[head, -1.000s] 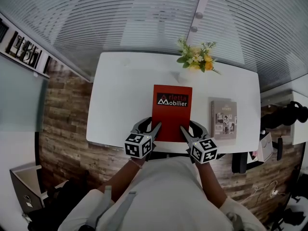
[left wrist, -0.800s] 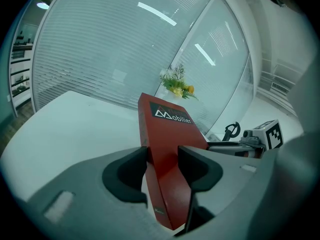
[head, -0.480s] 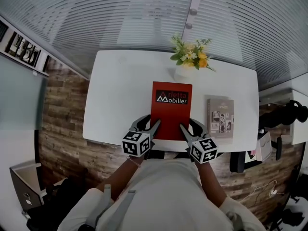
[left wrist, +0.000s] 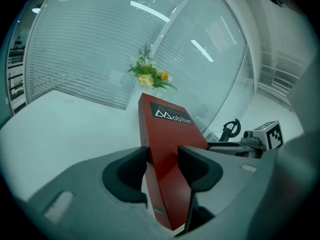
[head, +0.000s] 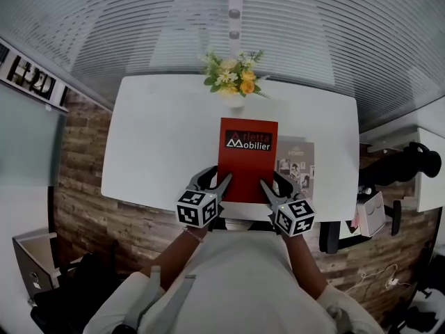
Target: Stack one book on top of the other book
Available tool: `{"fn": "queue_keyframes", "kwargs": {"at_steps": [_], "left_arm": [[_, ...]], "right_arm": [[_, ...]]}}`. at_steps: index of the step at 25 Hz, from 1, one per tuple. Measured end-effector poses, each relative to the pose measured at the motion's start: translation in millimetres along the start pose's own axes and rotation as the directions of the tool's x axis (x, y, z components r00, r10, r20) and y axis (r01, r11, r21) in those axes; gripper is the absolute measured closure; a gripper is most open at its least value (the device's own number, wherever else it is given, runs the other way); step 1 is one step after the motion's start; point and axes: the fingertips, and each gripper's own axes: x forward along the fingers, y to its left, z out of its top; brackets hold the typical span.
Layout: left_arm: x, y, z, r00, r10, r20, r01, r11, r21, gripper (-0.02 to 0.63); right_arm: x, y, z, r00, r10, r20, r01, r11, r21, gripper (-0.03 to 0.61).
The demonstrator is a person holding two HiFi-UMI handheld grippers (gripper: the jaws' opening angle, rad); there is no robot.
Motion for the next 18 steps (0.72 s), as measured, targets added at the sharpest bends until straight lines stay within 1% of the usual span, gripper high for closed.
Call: {"fn": "queue_keyframes", "kwargs": {"at_steps": [4, 9, 18], "left_arm": [[30, -43, -9, 1.000, 0.001, -0.002, -0.001, 1.000, -0.004, 0.414], [59, -92, -19, 1.000, -0.004, -0.003, 0.004, 1.000, -0.002, 0.414], [93, -165, -31, 1.000, 0.011, -0.009, -0.011, 1.000, 0.016, 0.414]], "right_arm": [[-32, -43, -5, 1.000, -0.007, -0.004, 0.007, 1.000, 0.001, 0.400], [-70, -85, -10, 1.000, -0.015, 0.002, 0.015, 1.000, 0.007, 0.400], [-127, -142, -17, 1.000, -0.006, 0.012, 0.005, 1.000, 0.021, 0.400]]}}
